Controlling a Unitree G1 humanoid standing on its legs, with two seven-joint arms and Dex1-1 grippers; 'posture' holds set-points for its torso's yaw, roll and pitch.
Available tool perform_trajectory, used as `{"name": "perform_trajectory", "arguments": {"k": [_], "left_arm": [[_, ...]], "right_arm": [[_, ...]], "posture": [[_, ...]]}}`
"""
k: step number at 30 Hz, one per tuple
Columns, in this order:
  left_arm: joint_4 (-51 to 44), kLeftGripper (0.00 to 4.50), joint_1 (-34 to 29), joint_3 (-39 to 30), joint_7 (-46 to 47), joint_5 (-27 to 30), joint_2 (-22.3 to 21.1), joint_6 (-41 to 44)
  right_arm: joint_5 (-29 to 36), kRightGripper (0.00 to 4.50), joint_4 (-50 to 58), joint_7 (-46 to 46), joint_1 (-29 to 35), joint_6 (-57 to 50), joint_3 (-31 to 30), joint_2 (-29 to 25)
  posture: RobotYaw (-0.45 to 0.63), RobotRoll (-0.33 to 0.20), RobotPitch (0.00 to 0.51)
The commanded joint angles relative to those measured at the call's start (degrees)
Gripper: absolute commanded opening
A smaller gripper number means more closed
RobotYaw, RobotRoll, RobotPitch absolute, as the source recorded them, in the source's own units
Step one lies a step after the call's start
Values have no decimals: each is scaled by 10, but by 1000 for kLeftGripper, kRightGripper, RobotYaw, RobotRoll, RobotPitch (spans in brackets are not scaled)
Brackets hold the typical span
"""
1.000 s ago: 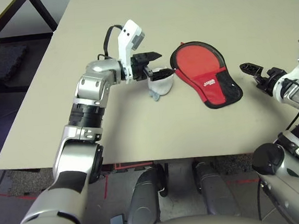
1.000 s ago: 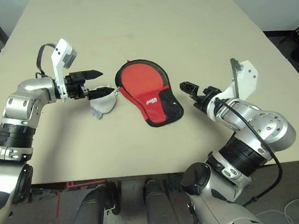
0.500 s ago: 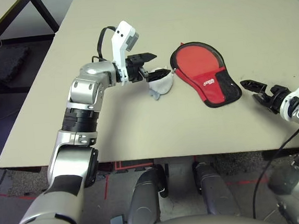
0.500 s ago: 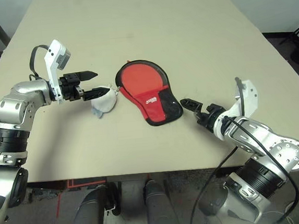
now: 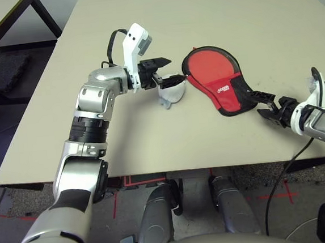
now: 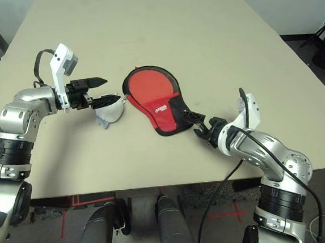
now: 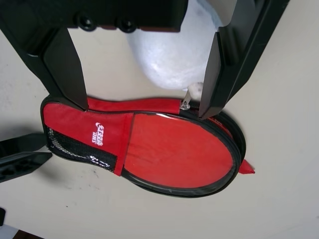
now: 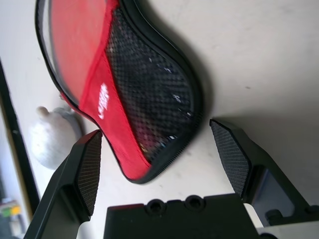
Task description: Store the ping-pong paddle in its case and zip it.
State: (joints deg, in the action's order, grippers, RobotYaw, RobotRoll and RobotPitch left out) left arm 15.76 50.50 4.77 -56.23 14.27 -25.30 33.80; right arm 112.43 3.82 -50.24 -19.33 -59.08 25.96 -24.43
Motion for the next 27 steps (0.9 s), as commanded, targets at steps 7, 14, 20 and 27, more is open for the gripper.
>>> {"name": "perform_trajectory", "arguments": {"k": [7,14,20,27], "left_arm": [[-16,4500,-8,1,7,9,0,10],[-27,4500,-12,1,12,14,-1,18],[-32,4500,-13,4,17,19,-2,23],[-32,4500,-11,6,18,19,1,25]], "right_arm": [[-18,4470,-62,43,-21,68,-53,21],[-85,4470,-101,121,-37,84,-69,36],[-115,4110,-85,136,-20,67,-89,44],[-153,1929,-61,139,-9,57,-111,46]], "posture": [[-21,0,213],[-16,0,212],[-16,0,216],[-20,0,218]]}}
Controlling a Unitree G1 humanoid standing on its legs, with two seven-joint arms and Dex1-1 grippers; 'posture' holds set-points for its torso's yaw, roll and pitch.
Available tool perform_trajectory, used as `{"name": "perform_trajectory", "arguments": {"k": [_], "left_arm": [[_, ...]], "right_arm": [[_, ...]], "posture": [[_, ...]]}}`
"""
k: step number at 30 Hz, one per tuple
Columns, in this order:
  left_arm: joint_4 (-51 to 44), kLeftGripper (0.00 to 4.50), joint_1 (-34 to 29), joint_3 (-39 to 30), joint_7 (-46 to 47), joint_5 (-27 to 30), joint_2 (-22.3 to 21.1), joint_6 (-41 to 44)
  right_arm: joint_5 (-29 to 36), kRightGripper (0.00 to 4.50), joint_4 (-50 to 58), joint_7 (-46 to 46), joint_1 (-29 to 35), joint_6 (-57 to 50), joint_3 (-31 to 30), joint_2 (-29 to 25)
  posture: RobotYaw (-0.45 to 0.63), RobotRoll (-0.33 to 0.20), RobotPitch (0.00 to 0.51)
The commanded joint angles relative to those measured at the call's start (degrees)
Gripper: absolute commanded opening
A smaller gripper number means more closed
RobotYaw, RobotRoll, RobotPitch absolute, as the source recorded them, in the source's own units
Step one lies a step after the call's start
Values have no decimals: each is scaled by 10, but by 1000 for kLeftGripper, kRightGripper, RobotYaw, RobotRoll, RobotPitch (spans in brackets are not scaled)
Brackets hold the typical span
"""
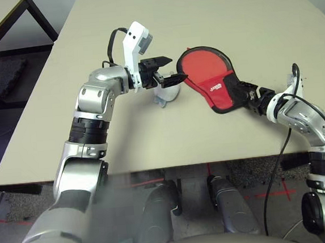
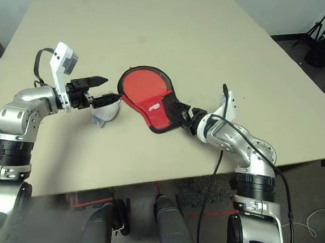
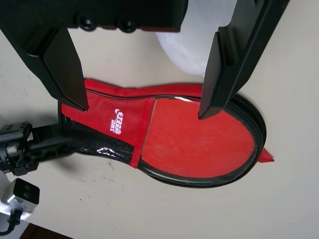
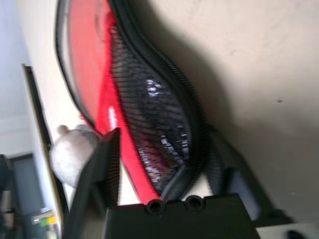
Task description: Store the ping-pong paddle in its case and zip it.
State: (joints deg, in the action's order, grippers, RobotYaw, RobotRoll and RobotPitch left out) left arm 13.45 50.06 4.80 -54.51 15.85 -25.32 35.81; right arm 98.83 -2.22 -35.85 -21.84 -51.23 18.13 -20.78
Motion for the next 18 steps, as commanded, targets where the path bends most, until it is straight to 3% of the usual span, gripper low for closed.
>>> {"name": "perform_trajectory", "arguments": {"k": [1,6,14,18], "left_arm": [[-8,4500,-7,6,0,4,1,5],[-8,4500,-6,7,1,4,2,4],[-9,4500,-11,6,0,4,-2,2],[-6,4500,-11,8,1,4,0,0]], "right_arm": [[-16,1592,2,-6,17,-24,-34,9],[-15,40,29,-19,23,-25,-36,4],[122,13,195,-124,107,3,-62,-61],[142,13,293,-151,171,37,-78,-76]], "posture": [[-20,0,218],[-22,0,220],[-35,0,225],[-57,0,231]]}}
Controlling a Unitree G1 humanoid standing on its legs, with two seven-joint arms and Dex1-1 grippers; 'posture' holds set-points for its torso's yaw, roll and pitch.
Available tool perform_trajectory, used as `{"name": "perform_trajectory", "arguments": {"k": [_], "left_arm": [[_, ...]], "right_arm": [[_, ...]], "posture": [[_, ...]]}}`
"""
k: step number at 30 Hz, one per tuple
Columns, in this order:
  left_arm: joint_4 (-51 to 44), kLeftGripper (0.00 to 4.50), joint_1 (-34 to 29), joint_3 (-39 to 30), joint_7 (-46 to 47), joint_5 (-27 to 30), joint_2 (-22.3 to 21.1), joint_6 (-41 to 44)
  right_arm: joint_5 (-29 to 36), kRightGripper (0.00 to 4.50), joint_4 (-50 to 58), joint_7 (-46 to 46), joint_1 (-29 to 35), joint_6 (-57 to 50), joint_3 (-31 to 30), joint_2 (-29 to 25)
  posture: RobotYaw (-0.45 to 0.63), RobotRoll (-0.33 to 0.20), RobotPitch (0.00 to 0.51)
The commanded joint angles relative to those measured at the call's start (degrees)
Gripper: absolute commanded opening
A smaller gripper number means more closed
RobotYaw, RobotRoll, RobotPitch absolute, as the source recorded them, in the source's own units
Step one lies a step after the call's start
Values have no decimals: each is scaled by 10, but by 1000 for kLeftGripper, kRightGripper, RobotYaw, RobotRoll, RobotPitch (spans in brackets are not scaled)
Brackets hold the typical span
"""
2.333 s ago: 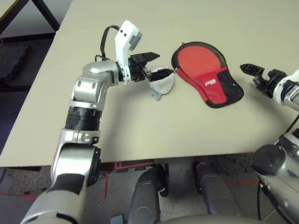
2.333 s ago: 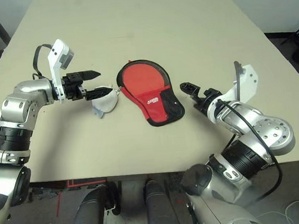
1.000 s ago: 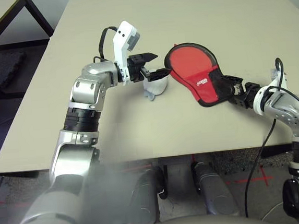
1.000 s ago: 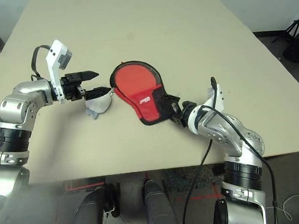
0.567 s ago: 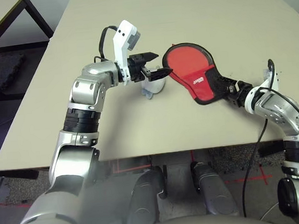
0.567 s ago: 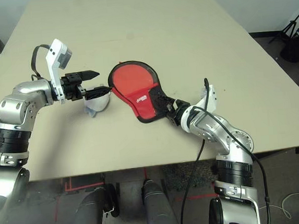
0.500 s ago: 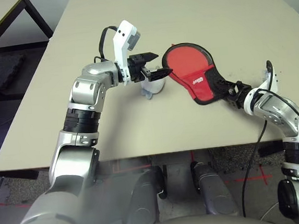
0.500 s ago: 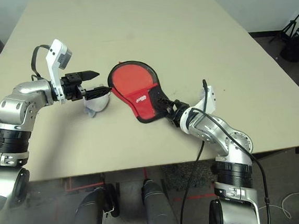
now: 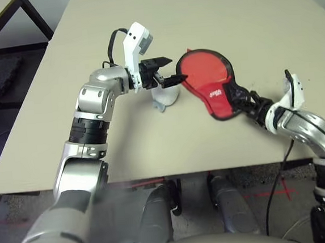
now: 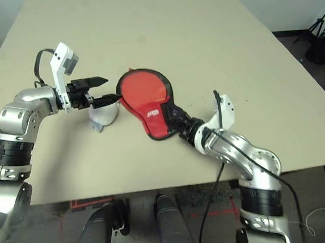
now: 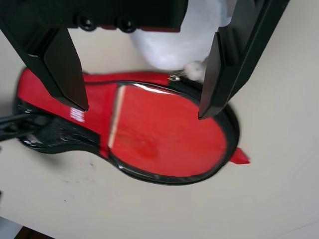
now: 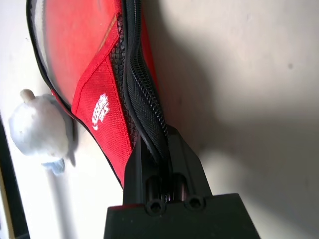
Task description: Store the ping-pong paddle in its case and zip it.
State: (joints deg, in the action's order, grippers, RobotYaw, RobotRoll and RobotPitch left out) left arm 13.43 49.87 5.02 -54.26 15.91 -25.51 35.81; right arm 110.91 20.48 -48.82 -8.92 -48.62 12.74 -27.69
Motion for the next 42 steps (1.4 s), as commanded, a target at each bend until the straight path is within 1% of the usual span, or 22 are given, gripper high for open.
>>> {"name": "perform_trajectory", "arguments": {"k": [1,9,14,18,22,29,35,36,40,42], "left_arm": [[-4,4500,-9,6,-3,3,3,-1],[11,4500,-4,12,-9,1,8,-12],[29,4500,3,13,-16,-2,10,-23],[41,4500,5,14,-21,-4,11,-32],[50,4500,7,14,-24,-4,13,-38],[64,4500,11,15,-28,-9,15,-48],[67,4500,10,15,-28,-11,16,-52],[65,4500,9,15,-28,-10,15,-51],[63,4500,8,13,-29,-10,12,-51],[62,4500,7,12,-29,-10,10,-52]], "right_arm": [[21,13,89,-25,58,22,-28,-12],[21,13,197,-33,161,108,-55,-59],[21,13,260,-26,252,168,-71,-95],[21,13,291,-21,293,214,-83,-125],[21,13,306,-21,309,251,-99,-148],[21,13,315,-22,309,287,-124,-172],[21,13,310,-16,313,299,-129,-187],[21,13,308,-10,320,295,-122,-195],[21,1193,301,31,355,273,-90,-248],[21,1863,300,80,380,251,-62,-290]], "posture": [[-57,0,231],[-96,0,237],[-121,0,241],[-136,0,244],[-143,0,246],[-141,0,244],[-143,0,240],[-143,0,240],[-149,0,232],[-152,0,228]]}}
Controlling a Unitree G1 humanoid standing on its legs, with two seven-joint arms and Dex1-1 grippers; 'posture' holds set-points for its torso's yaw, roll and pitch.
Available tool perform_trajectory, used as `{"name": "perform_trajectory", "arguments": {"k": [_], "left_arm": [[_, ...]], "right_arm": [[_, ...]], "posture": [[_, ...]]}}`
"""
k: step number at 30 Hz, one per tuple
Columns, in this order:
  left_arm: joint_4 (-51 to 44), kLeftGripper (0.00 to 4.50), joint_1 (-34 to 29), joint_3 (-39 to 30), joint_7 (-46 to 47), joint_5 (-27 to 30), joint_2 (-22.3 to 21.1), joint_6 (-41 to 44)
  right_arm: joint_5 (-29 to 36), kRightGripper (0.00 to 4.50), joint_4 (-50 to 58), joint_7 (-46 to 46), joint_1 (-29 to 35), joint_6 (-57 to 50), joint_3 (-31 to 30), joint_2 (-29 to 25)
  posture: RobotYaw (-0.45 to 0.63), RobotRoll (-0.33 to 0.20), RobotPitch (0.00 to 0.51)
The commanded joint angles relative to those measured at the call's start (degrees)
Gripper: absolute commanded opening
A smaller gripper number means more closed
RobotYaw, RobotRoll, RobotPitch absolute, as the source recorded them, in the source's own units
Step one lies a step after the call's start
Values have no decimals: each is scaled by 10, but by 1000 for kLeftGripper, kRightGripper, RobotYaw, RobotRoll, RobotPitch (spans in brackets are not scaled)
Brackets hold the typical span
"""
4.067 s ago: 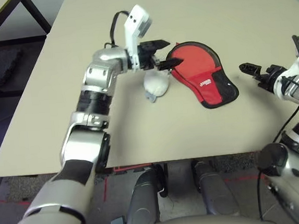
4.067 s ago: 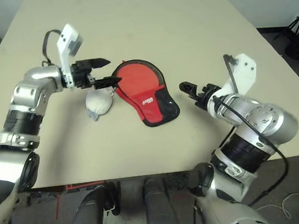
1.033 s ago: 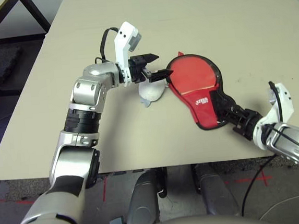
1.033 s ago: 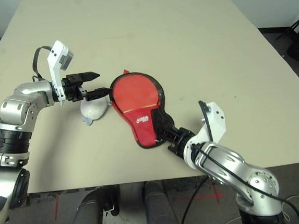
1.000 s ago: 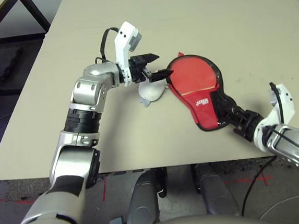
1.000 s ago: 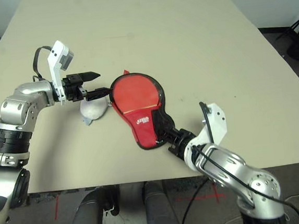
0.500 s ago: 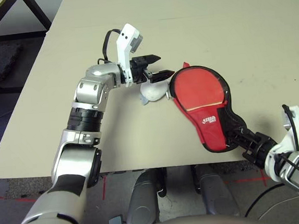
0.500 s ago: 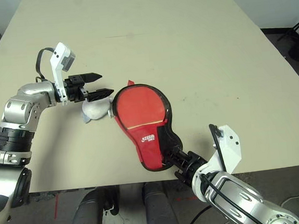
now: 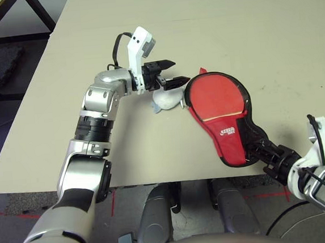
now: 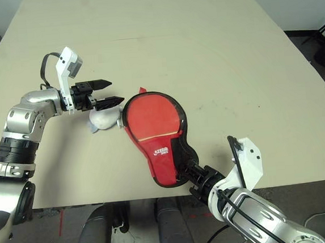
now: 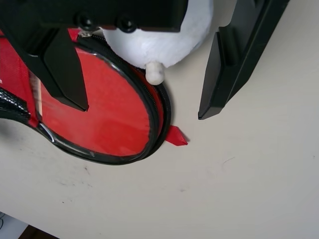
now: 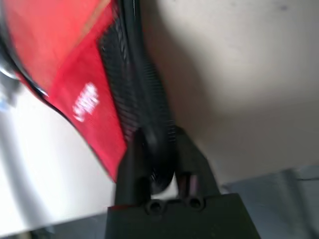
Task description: Store the ping-pong paddle in its case and zip it.
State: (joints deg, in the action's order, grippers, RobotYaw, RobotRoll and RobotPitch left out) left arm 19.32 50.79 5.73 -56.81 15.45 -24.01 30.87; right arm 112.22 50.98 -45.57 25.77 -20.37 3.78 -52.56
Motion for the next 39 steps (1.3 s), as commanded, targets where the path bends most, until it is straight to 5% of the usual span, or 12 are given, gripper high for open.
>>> {"name": "perform_trajectory", "arguments": {"k": [1,6,8,10,13,16,20,24,30,39], "left_arm": [[4,4500,-2,5,-4,-5,-6,-3],[14,4500,5,3,-7,-8,-16,-9],[20,4500,9,3,-6,-8,-18,-13],[26,4500,13,3,-6,-8,-18,-16],[39,4500,21,2,-5,-10,-18,-23],[52,4500,29,4,-3,-15,-18,-35],[58,4500,38,5,-3,-17,-18,-39],[55,4500,40,6,-10,-23,-25,-35],[60,4500,48,3,-19,-30,-46,-34],[32,4500,48,7,-42,-32,-88,-13]], "right_arm": [[8,2195,-6,71,44,-40,40,-61],[8,3778,-102,340,131,-223,280,-194],[8,4401,-171,427,111,-319,366,-246],[8,4457,-236,456,55,-358,396,-285],[7,4457,-263,457,-79,-300,308,-367],[-69,4457,-241,496,-206,-263,174,-392],[-221,4457,-241,517,-438,-326,-27,-270],[-409,4457,-267,590,-582,-381,-163,-167],[-596,4457,-299,709,-643,-387,-254,-102],[-728,4457,-296,818,-639,-391,-282,-58]], "posture": [[-155,0,226],[-161,0,223],[-162,0,223],[-166,0,221],[-171,0,218],[-164,0,216],[-142,0,213],[-125,0,212],[-107,0,212],[-80,0,220]]}}
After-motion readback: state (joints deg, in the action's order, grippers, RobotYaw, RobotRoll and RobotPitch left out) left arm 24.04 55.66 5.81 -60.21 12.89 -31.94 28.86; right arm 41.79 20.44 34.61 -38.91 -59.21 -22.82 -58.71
